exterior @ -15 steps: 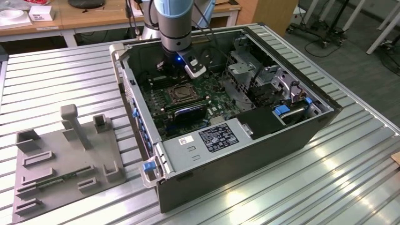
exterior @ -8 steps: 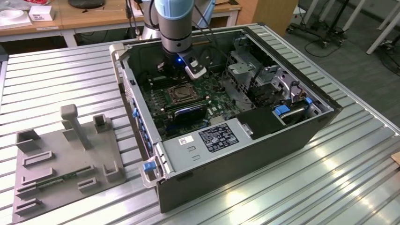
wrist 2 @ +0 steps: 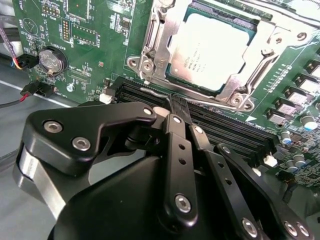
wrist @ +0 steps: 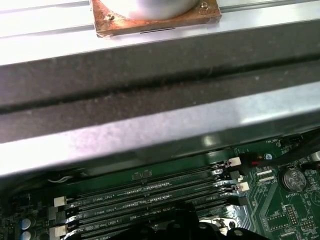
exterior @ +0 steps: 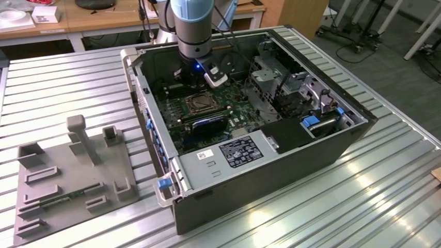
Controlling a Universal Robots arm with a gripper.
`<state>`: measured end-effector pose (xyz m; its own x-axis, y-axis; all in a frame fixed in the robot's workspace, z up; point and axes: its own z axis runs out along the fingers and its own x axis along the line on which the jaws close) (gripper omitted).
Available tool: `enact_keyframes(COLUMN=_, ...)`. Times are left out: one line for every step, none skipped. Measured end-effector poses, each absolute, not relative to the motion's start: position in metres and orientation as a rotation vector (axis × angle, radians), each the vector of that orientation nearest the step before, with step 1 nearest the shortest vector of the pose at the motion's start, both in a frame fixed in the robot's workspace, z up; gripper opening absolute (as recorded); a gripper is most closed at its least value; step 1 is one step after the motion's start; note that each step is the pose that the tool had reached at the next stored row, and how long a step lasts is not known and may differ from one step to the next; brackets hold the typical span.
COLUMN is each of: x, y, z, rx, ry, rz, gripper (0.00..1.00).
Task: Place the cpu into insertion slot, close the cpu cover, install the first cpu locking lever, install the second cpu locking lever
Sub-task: 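Install the first cpu locking lever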
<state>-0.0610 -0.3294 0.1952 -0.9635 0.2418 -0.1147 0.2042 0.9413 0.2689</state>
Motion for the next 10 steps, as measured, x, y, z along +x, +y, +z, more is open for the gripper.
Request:
enact_keyframes(x=-0.0609, y=-0.3294, z=0.195, rx=0.341, ry=2.951, rz=0.383, gripper=0.11)
enact_keyframes(x=-0.061, y=-0.3294, z=0.1948, rx=0.34, ry=2.951, rz=0.38, gripper=0.11)
enact_keyframes(x=-0.061, y=-0.3294, z=0.1945, rx=0.34, ry=2.951, rz=0.376, gripper=0.11)
enact_keyframes(x=-0.061, y=-0.3294, z=0.1942, rx=0.34, ry=2.951, rz=0.373, gripper=0.11)
enact_keyframes(x=-0.061, y=-0.3294, z=0.194, rx=0.34, ry=2.951, rz=0.369, gripper=0.11)
enact_keyframes(x=-0.061, y=-0.3294, z=0.1937, rx=0.34, ry=2.952, rz=0.365, gripper=0.11)
enact_keyframes(x=-0.061, y=-0.3294, z=0.1935, rx=0.339, ry=2.952, rz=0.36, gripper=0.11)
enact_keyframes(x=-0.061, y=-0.3294, z=0.1933, rx=0.339, ry=2.952, rz=0.355, gripper=0.11)
enact_keyframes(x=-0.061, y=-0.3294, z=0.193, rx=0.338, ry=2.953, rz=0.35, gripper=0.11)
enact_keyframes(x=-0.061, y=-0.3294, z=0.1927, rx=0.338, ry=2.953, rz=0.345, gripper=0.11)
